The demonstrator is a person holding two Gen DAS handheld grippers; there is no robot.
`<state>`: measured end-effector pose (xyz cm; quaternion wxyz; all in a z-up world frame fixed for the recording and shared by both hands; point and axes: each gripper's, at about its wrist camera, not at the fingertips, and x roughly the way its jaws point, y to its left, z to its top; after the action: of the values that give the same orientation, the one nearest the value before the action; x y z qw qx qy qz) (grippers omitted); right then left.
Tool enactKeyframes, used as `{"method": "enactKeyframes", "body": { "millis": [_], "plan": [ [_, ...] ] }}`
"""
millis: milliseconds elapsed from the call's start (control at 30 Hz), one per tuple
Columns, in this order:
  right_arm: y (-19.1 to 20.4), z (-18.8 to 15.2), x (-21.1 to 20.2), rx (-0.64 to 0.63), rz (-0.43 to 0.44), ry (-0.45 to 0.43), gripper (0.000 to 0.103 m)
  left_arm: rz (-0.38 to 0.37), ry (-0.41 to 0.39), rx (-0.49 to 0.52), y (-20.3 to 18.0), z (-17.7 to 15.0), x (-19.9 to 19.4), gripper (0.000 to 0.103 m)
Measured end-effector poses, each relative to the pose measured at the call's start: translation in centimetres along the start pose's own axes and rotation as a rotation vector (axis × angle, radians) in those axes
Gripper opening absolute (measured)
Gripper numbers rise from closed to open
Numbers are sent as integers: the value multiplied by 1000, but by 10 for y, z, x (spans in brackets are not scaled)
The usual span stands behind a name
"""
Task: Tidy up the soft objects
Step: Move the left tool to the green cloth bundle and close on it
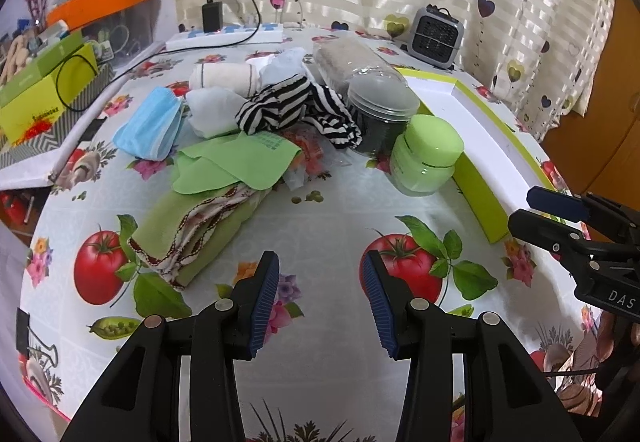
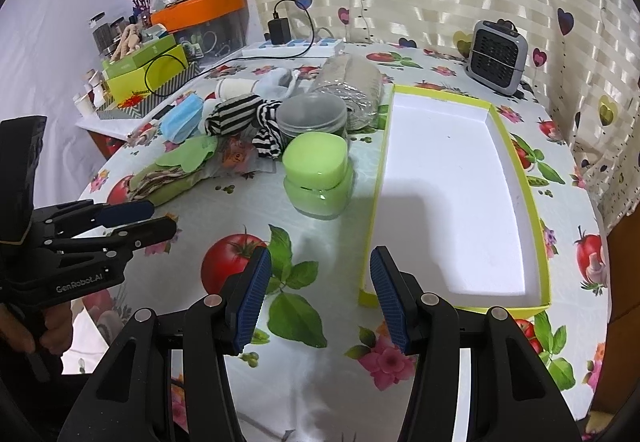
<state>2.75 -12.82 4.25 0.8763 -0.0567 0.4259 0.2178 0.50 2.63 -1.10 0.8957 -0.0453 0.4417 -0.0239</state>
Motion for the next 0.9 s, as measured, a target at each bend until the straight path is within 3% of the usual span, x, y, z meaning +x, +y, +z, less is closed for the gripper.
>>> {"method": "enactKeyframes", "body": {
  "millis": [533, 900],
  "plan": [
    [39, 19, 11, -88, 105, -1, 53, 8, -41, -136, 59, 11, -7, 43],
    [48, 24, 20, -105, 117, 14, 53, 55, -74, -78, 87, 21, 7, 44]
  ]
}}
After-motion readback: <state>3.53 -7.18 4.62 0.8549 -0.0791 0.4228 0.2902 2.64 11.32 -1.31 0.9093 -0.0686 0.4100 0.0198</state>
